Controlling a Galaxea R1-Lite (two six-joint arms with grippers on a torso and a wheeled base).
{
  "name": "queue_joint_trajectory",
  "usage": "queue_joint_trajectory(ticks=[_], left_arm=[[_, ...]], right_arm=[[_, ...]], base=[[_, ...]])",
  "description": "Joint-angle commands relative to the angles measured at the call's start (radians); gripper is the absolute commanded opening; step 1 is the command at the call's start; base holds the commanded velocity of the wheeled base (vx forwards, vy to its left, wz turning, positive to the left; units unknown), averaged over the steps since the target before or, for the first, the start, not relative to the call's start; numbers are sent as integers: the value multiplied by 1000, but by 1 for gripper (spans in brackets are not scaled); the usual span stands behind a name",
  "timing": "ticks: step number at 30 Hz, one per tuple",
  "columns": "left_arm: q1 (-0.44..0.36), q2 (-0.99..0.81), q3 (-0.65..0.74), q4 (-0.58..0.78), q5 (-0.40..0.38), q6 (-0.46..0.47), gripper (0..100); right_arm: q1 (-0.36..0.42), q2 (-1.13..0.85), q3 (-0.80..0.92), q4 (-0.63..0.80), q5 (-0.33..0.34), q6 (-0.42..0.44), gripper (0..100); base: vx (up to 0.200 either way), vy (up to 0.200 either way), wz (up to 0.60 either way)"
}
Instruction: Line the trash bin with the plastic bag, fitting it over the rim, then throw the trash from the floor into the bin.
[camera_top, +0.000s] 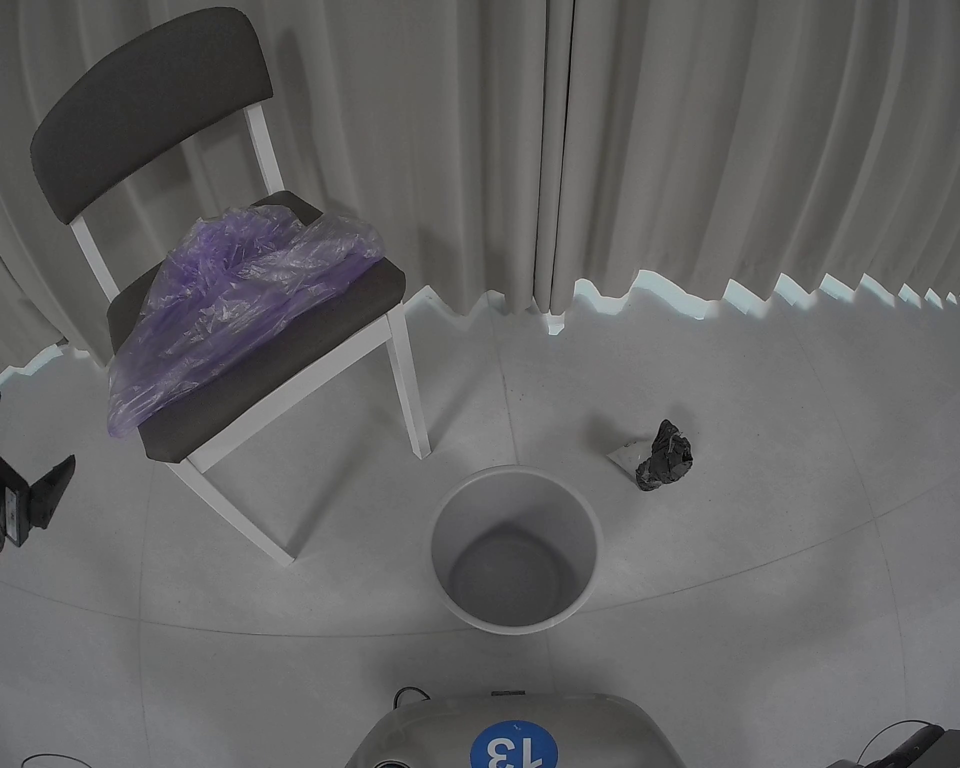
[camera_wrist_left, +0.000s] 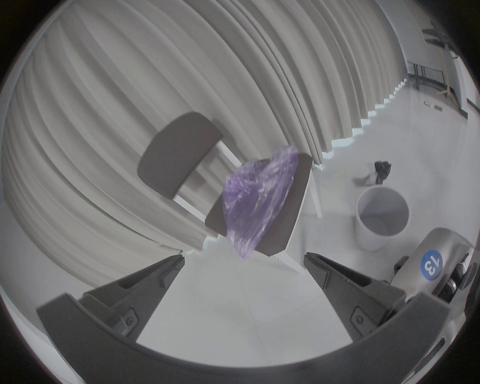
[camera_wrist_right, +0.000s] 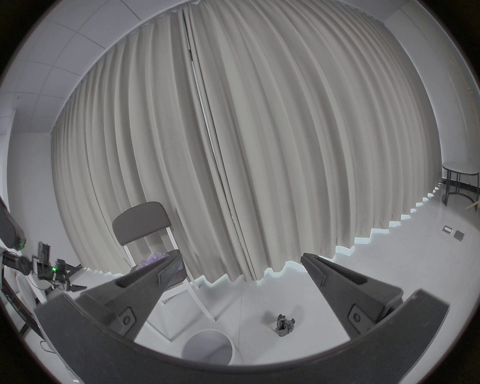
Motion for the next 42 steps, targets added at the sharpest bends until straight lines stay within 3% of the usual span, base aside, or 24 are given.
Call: queue_joint_trajectory(ticks=[1, 11, 17, 29, 42], left_arm=[[29, 151, 16, -42, 4, 6, 100], [94, 407, 8, -269, 4, 88, 100], [95, 518, -9, -346, 5, 91, 100], [112, 693, -133, -412, 33, 92, 100], [146, 712, -246, -412, 45, 88, 100]], right_arm=[[0, 28, -4, -12, 6, 16, 100], [4, 55, 0, -20, 6, 17, 100], [4, 65, 0, -24, 6, 17, 100], [4, 94, 3, -44, 6, 17, 100], [0, 100, 3, -44, 6, 19, 100]], base=[[0, 0, 0], [0, 0, 0], [0, 0, 0], [0, 0, 0], [0, 0, 0]])
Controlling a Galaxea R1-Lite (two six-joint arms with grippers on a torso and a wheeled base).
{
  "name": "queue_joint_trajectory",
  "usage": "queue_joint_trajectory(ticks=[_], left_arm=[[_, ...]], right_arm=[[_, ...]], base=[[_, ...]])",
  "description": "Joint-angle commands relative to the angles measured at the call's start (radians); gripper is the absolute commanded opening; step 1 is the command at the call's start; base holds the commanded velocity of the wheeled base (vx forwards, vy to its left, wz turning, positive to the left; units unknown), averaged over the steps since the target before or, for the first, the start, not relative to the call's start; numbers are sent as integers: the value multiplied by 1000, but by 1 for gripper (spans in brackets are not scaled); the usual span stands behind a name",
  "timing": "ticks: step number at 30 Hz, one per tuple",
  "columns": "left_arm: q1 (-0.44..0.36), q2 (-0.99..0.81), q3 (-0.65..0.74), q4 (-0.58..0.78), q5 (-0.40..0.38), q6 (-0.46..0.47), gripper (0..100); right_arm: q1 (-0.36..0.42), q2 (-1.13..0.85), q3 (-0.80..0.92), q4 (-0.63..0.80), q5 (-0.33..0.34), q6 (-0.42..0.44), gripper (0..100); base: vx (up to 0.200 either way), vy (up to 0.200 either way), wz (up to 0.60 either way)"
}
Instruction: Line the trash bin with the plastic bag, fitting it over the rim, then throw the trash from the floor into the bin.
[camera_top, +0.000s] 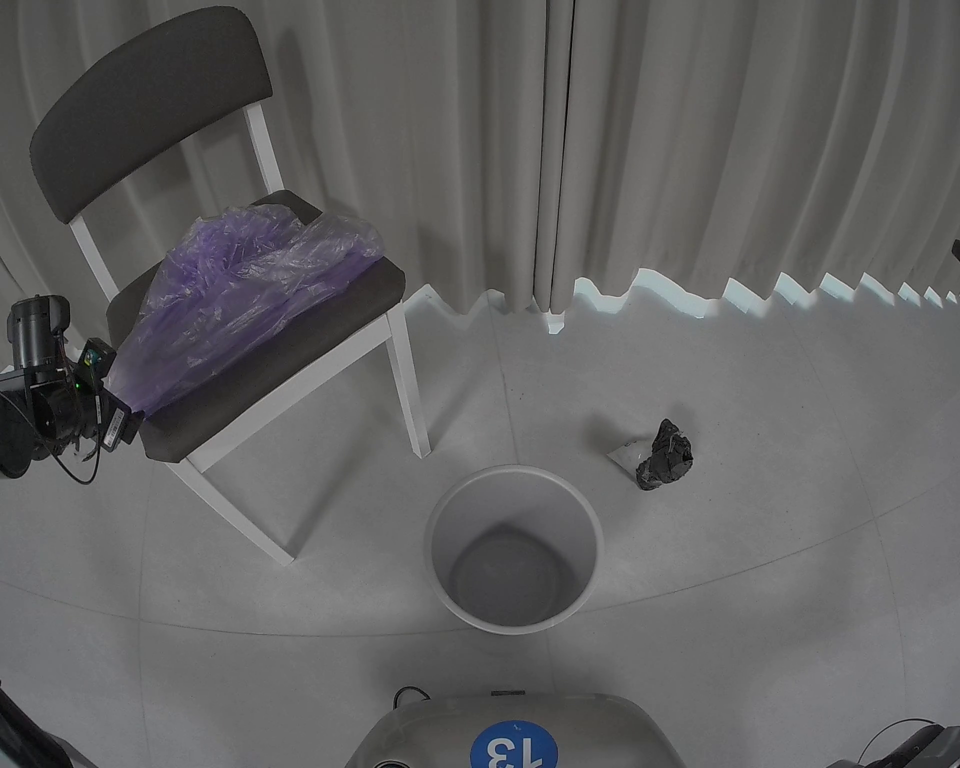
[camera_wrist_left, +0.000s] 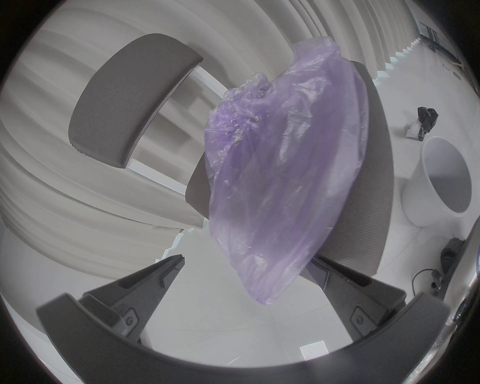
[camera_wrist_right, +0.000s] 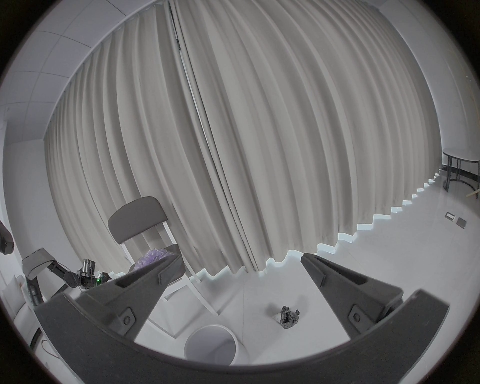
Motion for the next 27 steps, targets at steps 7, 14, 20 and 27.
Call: queue_joint_trajectory(ticks=[7, 14, 20, 27], left_arm=[[31, -15, -61, -2, -13, -9, 100], [34, -35, -49, -7, -13, -8, 100], [28, -32, 8, -8, -10, 2, 100], [33, -7, 54, -48, -3, 5, 100]], right_arm=[[-1, -2, 0, -1, 0, 0, 100], [-1, 0, 0, -10, 0, 2, 100], [-1, 0, 1, -10, 0, 3, 100], [-1, 0, 4, -12, 0, 3, 100]], base=[[0, 0, 0], [0, 0, 0], [0, 0, 0], [0, 0, 0]])
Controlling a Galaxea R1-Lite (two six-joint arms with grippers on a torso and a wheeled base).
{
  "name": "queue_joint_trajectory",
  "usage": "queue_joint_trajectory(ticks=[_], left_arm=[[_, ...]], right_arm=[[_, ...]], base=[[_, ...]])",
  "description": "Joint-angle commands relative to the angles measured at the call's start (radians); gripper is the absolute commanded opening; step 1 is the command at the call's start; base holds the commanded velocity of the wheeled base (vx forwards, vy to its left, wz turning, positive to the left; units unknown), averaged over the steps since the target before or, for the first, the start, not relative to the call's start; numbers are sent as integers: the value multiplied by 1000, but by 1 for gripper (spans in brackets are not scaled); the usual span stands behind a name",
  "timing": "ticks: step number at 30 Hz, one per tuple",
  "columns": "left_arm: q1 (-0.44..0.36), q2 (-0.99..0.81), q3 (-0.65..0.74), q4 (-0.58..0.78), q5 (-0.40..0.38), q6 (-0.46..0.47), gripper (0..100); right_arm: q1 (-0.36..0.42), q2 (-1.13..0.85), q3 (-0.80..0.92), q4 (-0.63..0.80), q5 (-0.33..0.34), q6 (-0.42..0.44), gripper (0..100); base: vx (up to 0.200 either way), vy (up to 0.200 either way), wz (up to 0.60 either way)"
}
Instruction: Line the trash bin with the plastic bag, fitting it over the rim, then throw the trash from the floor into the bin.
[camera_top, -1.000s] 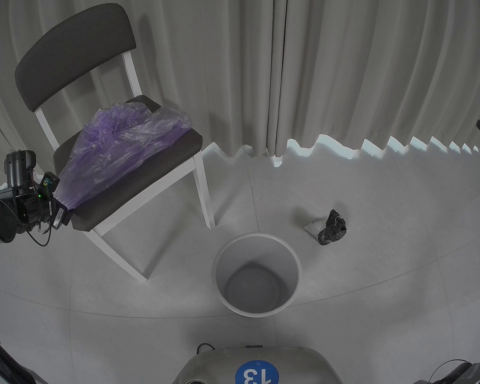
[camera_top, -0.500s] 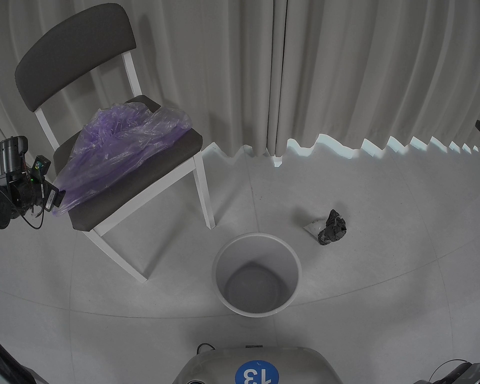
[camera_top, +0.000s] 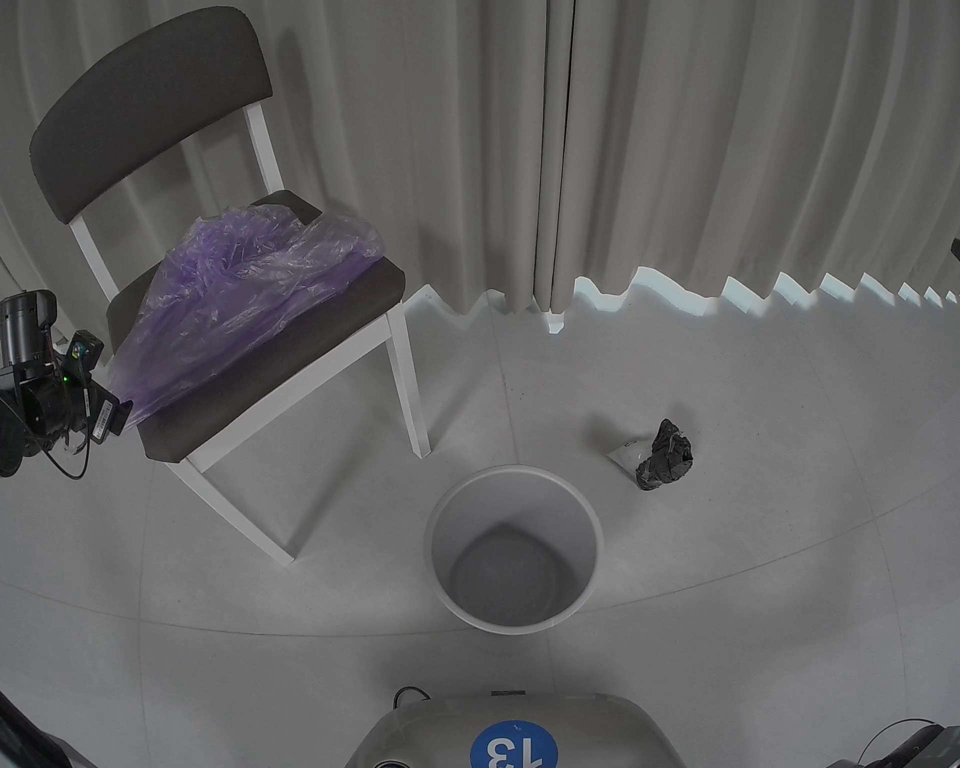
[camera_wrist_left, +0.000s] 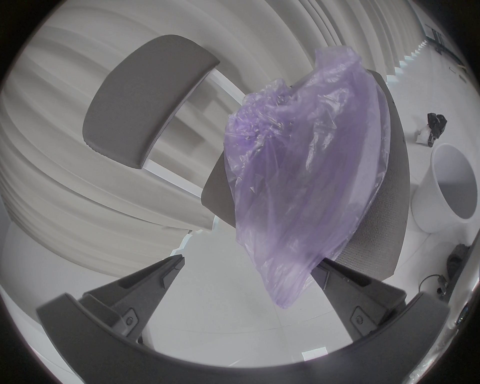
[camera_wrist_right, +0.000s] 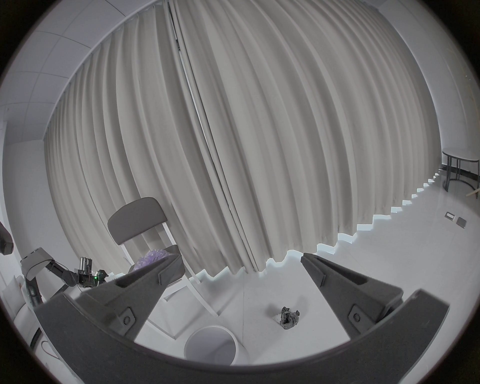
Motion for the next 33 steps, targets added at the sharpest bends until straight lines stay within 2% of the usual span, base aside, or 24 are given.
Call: queue_joint_trajectory(ticks=[1, 9, 23, 29, 33], left_arm=[[5, 9, 37, -20, 5, 3, 100], [21, 12, 67, -66, 7, 21, 100], [56, 38, -17, -99, 16, 20, 100], [59, 11, -29, -104, 2, 3, 100], [48, 38, -16, -173, -9, -43, 100]], right_arm=[[0, -2, 1, -1, 1, -1, 100], [0, -2, 2, -1, 2, -1, 100], [0, -2, 2, -1, 1, -1, 100], [0, -4, 2, -1, 1, -1, 100], [0, -4, 2, -9, 1, 1, 100]], base=[[0, 0, 0], [0, 0, 0], [0, 0, 0], [0, 0, 0], [0, 0, 0]])
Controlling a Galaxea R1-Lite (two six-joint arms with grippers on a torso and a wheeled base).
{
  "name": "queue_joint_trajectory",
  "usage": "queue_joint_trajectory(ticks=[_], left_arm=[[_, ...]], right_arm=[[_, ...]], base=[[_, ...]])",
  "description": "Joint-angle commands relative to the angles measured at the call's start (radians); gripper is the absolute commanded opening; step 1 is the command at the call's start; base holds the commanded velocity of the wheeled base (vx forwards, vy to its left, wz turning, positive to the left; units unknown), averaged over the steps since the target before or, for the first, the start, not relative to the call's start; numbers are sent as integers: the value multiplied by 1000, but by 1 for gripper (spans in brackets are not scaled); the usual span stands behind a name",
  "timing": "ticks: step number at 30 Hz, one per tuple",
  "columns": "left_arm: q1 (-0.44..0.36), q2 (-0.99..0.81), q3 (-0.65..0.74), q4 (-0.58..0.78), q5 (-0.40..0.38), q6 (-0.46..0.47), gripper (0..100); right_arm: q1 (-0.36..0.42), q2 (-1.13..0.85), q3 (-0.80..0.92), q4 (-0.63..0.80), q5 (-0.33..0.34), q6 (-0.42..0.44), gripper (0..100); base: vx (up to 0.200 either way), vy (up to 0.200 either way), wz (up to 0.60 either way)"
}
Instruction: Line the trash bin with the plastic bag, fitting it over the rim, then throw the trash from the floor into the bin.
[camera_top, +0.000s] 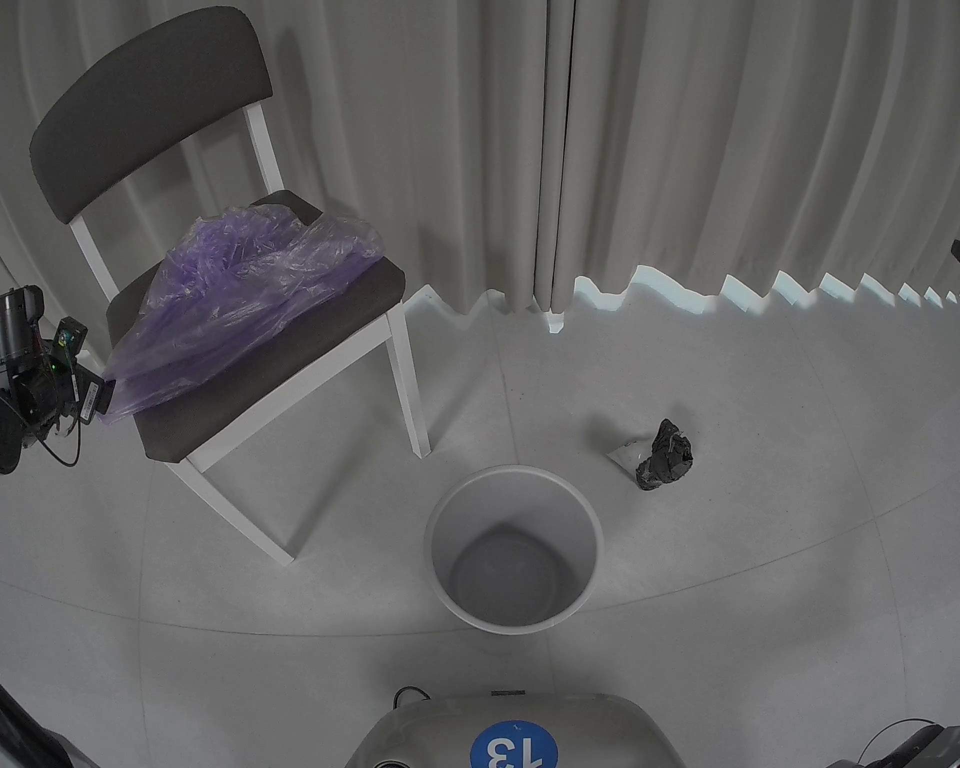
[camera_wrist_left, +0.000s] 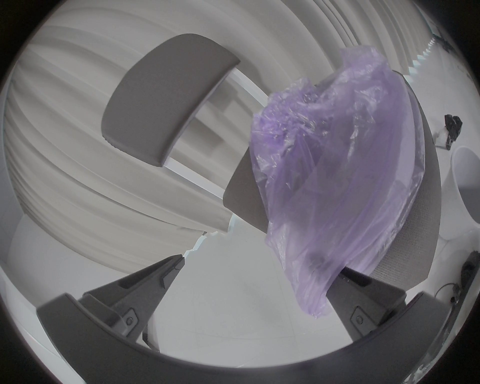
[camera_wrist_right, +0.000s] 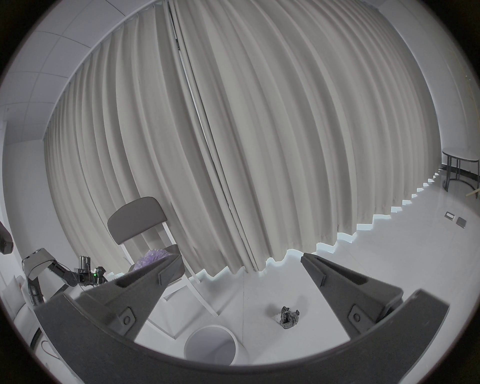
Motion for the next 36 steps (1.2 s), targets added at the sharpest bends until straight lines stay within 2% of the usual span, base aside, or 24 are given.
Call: queue_joint_trajectory(ticks=[1, 6, 25, 26, 36], left_arm=[[-11, 26, 14, -53, -17, -29, 100], [-20, 55, 37, -134, -42, -43, 100], [-17, 46, 56, -139, -61, -43, 100], [-17, 46, 57, -137, -65, -43, 0], [-20, 24, 71, -139, -65, -40, 0]], right_arm=[[0, -3, 0, -7, 1, 1, 100], [0, -4, 1, -7, 1, 1, 100], [0, -3, 3, -7, 1, 0, 100], [0, -3, 3, -7, 1, 0, 100], [0, -3, 4, -7, 2, 0, 100]], base=[[0, 0, 0], [0, 0, 0], [0, 0, 0], [0, 0, 0], [0, 0, 0]])
